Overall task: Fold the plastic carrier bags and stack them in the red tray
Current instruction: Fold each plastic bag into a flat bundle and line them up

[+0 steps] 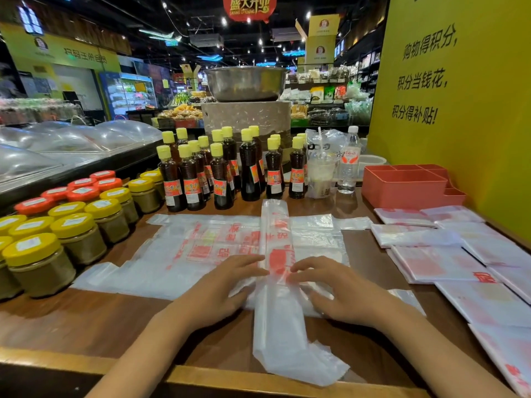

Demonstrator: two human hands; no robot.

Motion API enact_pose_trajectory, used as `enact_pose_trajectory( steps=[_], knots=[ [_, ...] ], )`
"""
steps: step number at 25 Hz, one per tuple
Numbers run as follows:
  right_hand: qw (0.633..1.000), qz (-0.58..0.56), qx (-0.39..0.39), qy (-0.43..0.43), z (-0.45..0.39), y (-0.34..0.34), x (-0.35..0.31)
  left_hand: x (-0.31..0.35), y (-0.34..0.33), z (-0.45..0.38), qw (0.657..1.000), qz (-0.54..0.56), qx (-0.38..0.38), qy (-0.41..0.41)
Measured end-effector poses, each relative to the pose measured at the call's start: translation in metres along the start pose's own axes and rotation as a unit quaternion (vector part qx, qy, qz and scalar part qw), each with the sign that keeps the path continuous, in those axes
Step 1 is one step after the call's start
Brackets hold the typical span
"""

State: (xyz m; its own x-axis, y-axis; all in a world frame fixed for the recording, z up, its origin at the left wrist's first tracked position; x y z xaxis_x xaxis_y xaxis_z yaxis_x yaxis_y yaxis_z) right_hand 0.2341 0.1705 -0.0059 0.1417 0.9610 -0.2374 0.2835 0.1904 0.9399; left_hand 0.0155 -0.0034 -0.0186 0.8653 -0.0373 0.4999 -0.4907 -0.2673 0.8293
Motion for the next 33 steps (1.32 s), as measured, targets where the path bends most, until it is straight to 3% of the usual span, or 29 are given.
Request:
enact_pose_trajectory(
  steps=[4, 9, 16, 20, 22, 24, 29, 33],
  knots=[
    [0.997, 0.062, -0.051, -0.001, 0.001, -0.003, -0.005, 0.008, 0.0, 0.01, 0.998, -0.043, -0.017, -0.035],
    [0.998, 0.016, -0.048, -0.021, 0.004, -0.004, -0.009, 0.007, -0.008, 0.003, 0.987, -0.137, -0.015, -0.078],
    [0.998, -0.057, 0.019, -0.025, -0.002, -0.013, -0.008, 0.018, -0.006, 0.007, 0.999, 0.033, 0.004, -0.025],
    [0.975, -0.185, 0.075, -0.094, -0.009, -0.013, -0.012, 0.018, -0.011, 0.007, 0.981, 0.172, 0.077, 0.055],
    [0.956, -0.236, 0.117, -0.128, -0.011, -0.013, -0.014, 0.007, -0.016, 0.003, 0.975, 0.164, 0.114, 0.102],
    [0.935, -0.286, 0.125, -0.171, -0.013, -0.014, -0.017, 0.007, -0.015, -0.004, 0.982, 0.113, 0.12, 0.091],
    [0.98, -0.065, 0.084, -0.167, -0.011, -0.02, -0.012, 0.014, -0.016, -0.011, 0.989, 0.001, 0.141, 0.054],
    [0.978, -0.048, 0.094, -0.182, -0.012, -0.021, -0.008, 0.014, -0.02, -0.01, 0.99, 0.057, 0.121, 0.035]
  ],
)
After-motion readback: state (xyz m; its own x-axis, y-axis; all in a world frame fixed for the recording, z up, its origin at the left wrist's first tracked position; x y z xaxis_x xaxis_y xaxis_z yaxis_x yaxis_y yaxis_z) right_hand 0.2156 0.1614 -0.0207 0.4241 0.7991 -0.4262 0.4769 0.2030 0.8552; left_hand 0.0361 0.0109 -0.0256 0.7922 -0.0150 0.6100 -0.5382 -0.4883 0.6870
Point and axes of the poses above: each hand's wrist, its own z-axis away from the middle knuckle, its own y-axis out of the back of the hand, x = y × z, the point moved 1 cm from there along -z, towards the middle knuckle, and after that the axes turned 8 degrees about z, right-handed, at the moved point
